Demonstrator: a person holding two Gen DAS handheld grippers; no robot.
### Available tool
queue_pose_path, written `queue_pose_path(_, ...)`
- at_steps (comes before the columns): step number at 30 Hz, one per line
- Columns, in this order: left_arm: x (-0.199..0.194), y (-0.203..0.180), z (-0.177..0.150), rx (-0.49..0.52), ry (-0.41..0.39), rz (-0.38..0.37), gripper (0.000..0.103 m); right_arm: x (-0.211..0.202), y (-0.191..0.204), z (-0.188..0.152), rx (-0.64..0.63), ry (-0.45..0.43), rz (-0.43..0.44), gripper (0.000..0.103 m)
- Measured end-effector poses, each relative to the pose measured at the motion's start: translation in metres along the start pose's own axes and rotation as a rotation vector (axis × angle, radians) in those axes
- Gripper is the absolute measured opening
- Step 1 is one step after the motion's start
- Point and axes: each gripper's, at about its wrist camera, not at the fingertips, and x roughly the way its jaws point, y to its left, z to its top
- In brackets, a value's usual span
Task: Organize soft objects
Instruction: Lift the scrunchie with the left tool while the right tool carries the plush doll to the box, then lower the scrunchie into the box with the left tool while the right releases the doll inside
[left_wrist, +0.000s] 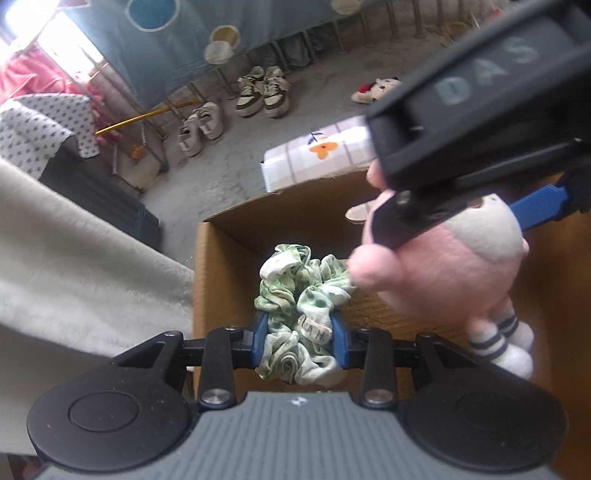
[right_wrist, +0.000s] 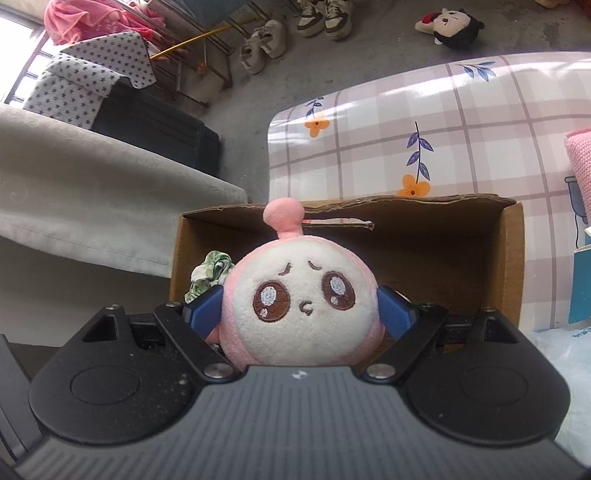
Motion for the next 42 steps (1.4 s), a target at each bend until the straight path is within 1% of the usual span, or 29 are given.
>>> queue_pose_path(3, 0.015, -0.009, 0.002, 0.043, -0.001, 0.01, 0.039, 0.021, 0.001, 0.0, 0.023, 0.005, -0.032, 0.087)
queue_pose_path(8, 0.034, -0.015, 0.006, 0.066, 0.013, 0.029, 0.041, 0.053, -0.009, 0.001, 0.074, 0.018, -0.077, 0.087)
queue_pose_path(13, 0.047, -0.02, 0.007, 0.092, 0.03, 0.059, 0.044, 0.073, -0.015, -0.001, 0.124, 0.016, -0.089, 0.087)
queue_pose_path(16, 0.048, -0.02, 0.007, 0.105, 0.031, 0.083, 0.057, 0.08, -0.027, 0.002, 0.176, 0.026, -0.068, 0.088)
queue_pose_path(18, 0.047, -0.018, 0.007, 0.106, 0.026, 0.089, 0.063, 0.085, -0.028, 0.003, 0.188, 0.03, -0.061, 0.089)
queue_pose_path(20, 0.047, -0.016, 0.008, 0.096, 0.034, 0.09, 0.071, 0.087, -0.028, 0.005, 0.191, 0.03, -0.055, 0.091)
queue_pose_path(24, 0.043, -0.014, 0.01, 0.066, 0.045, 0.094, 0.076, 0.089, -0.03, 0.007, 0.203, 0.045, -0.039, 0.092)
queue_pose_path(28, 0.034, -0.008, 0.012, 0.036, 0.044, 0.083, 0.08, 0.083, -0.038, 0.007, 0.227, 0.053, -0.007, 0.093)
queue_pose_path(34, 0.014, -0.008, 0.006, 0.036, 0.055, 0.097, 0.082, 0.081, -0.042, 0.006, 0.23, 0.071, 0.014, 0.092)
queue_pose_path(38, 0.002, -0.002, 0.003, 0.008, 0.064, 0.09, 0.083, 0.085, -0.04, 0.002, 0.225, 0.101, 0.026, 0.093)
queue_pose_path(42, -0.007, 0.005, 0.002, -0.026, 0.067, 0.08, 0.084, 0.082, -0.041, 0.0, 0.239, 0.094, 0.019, 0.093)
